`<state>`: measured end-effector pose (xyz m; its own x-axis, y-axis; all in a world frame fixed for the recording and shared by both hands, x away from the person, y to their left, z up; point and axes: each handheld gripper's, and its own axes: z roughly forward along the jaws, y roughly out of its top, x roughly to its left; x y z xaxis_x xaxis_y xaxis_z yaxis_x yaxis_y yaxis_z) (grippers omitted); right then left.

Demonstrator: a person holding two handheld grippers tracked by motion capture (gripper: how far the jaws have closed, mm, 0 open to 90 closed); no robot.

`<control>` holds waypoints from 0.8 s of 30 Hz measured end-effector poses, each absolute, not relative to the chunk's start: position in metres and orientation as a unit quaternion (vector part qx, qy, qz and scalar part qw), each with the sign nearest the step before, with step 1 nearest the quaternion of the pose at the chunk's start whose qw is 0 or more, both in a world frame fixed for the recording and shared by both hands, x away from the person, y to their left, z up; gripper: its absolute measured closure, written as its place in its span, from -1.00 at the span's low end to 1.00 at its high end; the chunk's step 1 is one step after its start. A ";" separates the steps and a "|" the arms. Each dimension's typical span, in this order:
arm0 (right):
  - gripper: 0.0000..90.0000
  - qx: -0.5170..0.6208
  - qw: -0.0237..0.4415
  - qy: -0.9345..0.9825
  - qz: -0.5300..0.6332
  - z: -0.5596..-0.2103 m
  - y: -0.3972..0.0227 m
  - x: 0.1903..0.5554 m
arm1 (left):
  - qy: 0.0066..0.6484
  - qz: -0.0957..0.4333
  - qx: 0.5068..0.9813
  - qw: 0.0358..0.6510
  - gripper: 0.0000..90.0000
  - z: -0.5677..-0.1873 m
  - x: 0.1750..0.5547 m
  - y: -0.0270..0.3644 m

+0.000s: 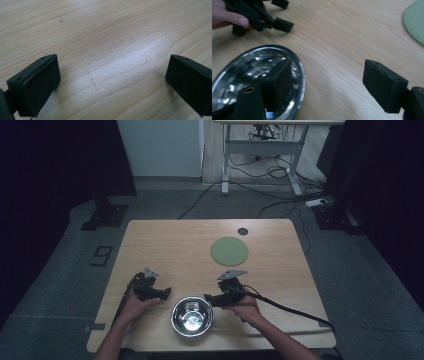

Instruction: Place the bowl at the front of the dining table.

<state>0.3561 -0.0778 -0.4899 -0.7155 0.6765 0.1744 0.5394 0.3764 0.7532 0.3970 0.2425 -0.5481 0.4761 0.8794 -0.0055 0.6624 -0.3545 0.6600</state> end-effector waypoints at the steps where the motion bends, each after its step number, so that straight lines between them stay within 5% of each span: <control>1: -0.47 0.368 0.082 0.826 0.420 -0.490 -0.078 0.356 | 0.480 0.178 0.803 0.304 -1.00 -0.548 0.397 0.243; 24: -0.42 0.353 0.055 0.853 0.381 -0.521 -0.052 0.349 | 0.480 0.178 0.803 0.304 -1.00 -0.548 0.397 0.243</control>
<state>0.3490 -0.0517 -0.5210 -0.7452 0.6437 0.1743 0.5597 0.4615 0.6884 0.3971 0.2426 -0.5481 0.4757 0.8796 -0.0058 0.6626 -0.3541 0.6600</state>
